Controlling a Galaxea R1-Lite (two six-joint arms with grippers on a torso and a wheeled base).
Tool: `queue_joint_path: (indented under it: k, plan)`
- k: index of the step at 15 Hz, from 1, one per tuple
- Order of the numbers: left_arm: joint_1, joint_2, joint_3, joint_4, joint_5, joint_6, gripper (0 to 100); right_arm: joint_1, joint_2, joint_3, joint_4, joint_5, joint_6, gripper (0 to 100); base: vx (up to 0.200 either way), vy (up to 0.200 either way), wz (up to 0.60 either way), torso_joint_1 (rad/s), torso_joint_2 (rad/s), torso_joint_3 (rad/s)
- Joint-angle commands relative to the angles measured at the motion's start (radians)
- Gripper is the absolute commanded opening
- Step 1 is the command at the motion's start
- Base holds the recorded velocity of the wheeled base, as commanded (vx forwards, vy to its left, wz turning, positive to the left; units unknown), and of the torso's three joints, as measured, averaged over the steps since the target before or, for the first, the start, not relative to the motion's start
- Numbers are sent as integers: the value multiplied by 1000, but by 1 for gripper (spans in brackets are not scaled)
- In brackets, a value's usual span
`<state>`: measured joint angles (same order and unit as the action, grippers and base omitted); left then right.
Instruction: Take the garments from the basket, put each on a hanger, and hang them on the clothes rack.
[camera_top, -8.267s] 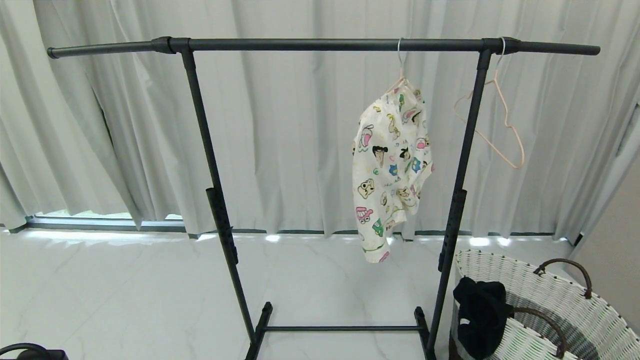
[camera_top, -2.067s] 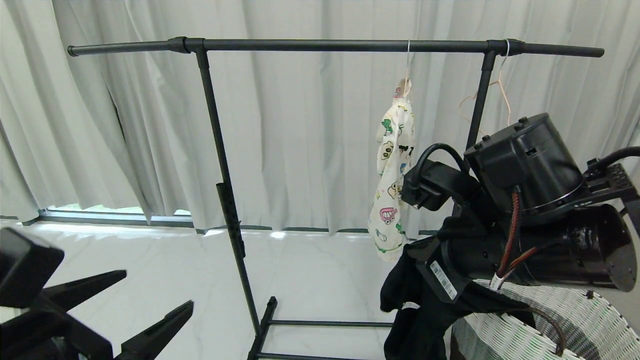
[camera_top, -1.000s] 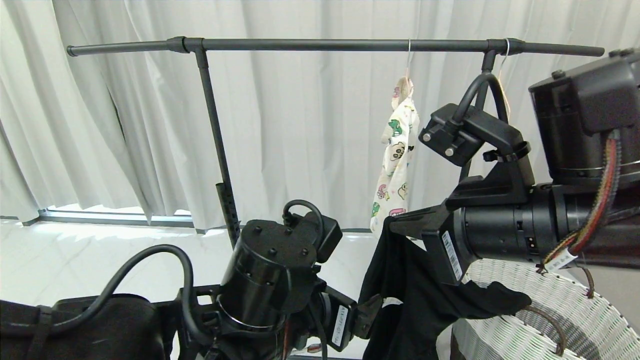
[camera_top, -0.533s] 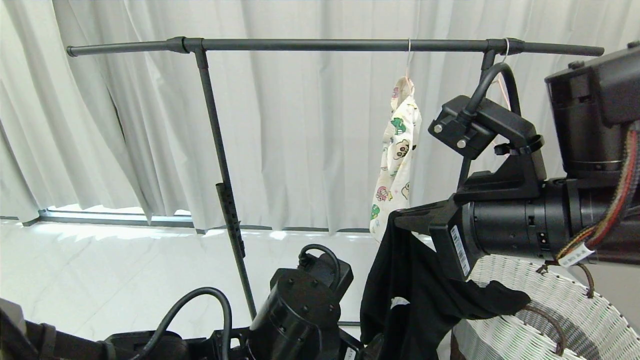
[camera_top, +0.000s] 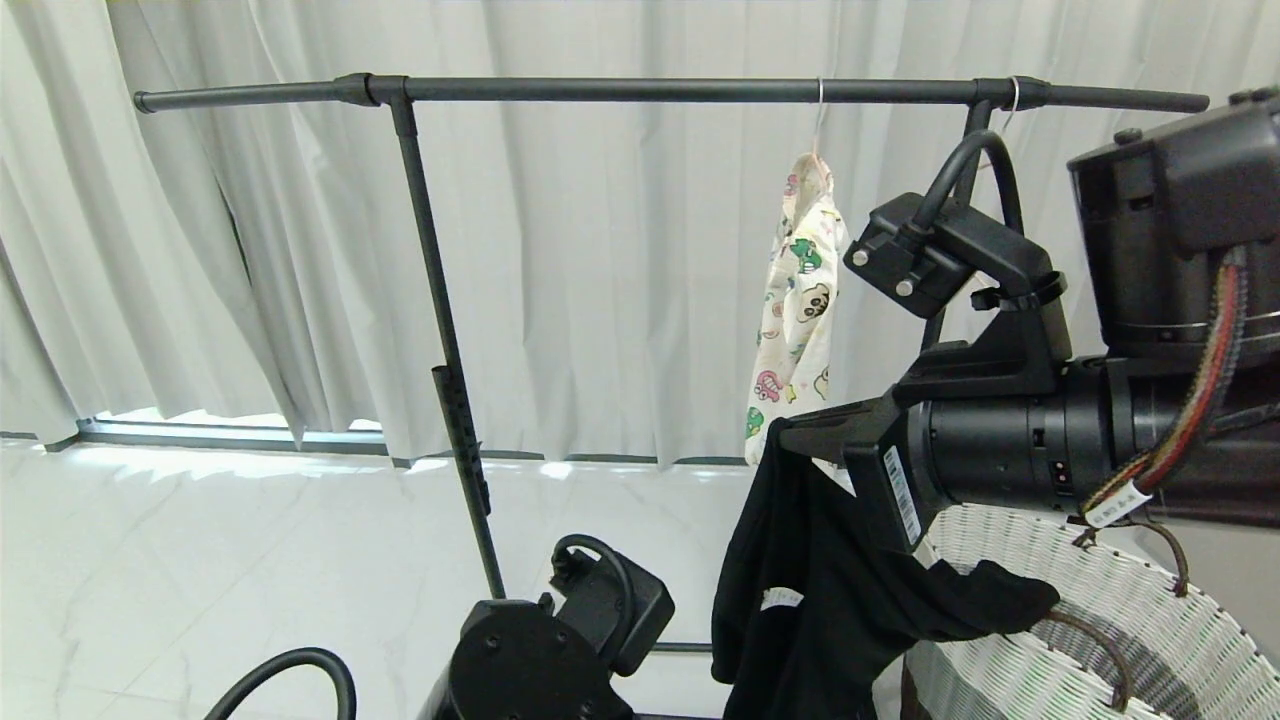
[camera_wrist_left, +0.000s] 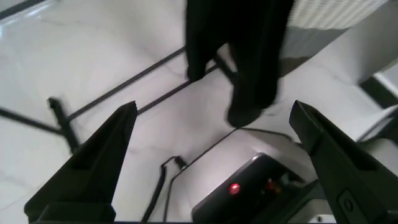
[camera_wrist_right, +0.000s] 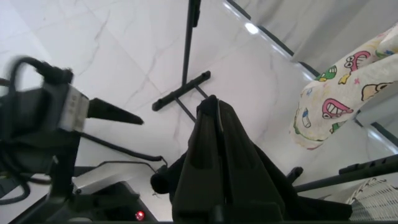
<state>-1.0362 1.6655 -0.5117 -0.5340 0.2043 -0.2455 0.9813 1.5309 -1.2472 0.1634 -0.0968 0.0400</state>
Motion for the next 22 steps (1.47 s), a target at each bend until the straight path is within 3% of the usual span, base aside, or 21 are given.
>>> queue_joint_path:
  k: [1, 6, 9, 15, 16, 19, 22]
  plan:
    - [-4, -17, -4, -57, -25, -1, 100, 2, 5, 0, -1, 2, -2, 0, 0, 0, 0, 0, 0, 0]
    - [73, 168, -96, -84, 7, -1, 100, 2, -6, 0, 1, 0, -2, 0, 0, 0, 0, 0, 0, 0]
    - [57, 272, -103, -86, 118, -5, 100, 2, -14, 0, 1, -1, -2, 0, 0, 0, 0, 0, 0, 0]
    - [54, 234, -19, -86, 119, -5, 100, 2, -20, 8, 1, -3, 0, 0, 0, 0, 0, 0, 0, 0]
    - [54, 224, -5, -86, 121, -5, 0, 2, -20, 8, -1, -3, 0, 0, 0, 0, 0, 0, 0, 0]
    - [53, 186, 32, -86, 138, 0, 0, -1, -21, 35, -1, -18, 0, 0, 0, 0, 0, 0, 0, 0]
    - [24, 88, 78, -83, 207, 57, 0, -47, -55, 112, -2, -119, 1, 0, 0, 0, 0, 0, 0, 0]
